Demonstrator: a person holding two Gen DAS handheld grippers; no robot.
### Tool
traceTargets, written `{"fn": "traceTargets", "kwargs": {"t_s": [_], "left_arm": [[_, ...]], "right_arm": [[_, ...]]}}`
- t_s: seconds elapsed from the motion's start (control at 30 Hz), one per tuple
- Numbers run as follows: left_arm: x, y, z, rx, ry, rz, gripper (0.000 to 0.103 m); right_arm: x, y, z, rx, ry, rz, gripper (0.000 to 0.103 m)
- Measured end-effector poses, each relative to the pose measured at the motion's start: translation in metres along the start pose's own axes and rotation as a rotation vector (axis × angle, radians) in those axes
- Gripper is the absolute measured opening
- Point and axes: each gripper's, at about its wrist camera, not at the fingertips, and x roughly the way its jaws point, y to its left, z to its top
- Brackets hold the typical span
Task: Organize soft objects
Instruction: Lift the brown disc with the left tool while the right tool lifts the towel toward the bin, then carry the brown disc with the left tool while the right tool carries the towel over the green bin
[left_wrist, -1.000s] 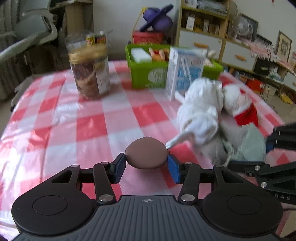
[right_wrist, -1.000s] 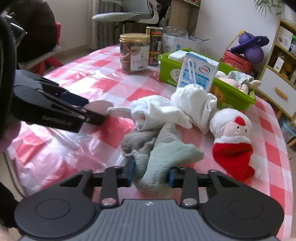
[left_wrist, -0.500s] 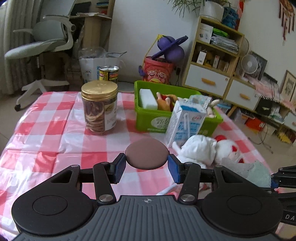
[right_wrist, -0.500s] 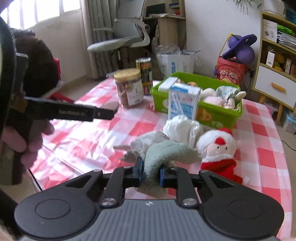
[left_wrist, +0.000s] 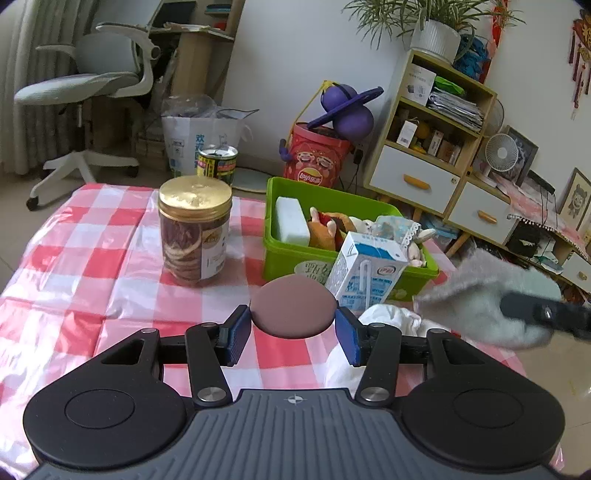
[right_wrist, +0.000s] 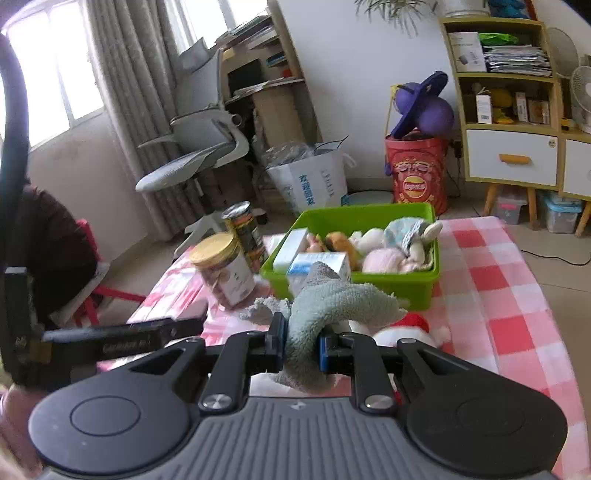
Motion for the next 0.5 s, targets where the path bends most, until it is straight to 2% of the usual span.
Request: {"fn": "traceTargets", "kwargs": {"t_s": [0.23, 0.4, 0.5], "left_arm": [[0.015, -0.012, 0.033, 0.045, -0.006, -0.007, 0.051], [0.039, -0.029, 0.063, 0.101, -0.007, -0.008, 0.051], [0.063, -0.037, 0.082, 0.107, 0.028, -0.008, 0.051]], "right_arm": [[0.031, -0.023, 0.042, 0.081, -0.027, -0.025, 0.011], [0.058, -0.046, 0.067, 0.184, -0.076, 0.001, 0.011], [0.079, -0.065, 0.073, 0.293, -0.093, 0.039, 0.011]]}}
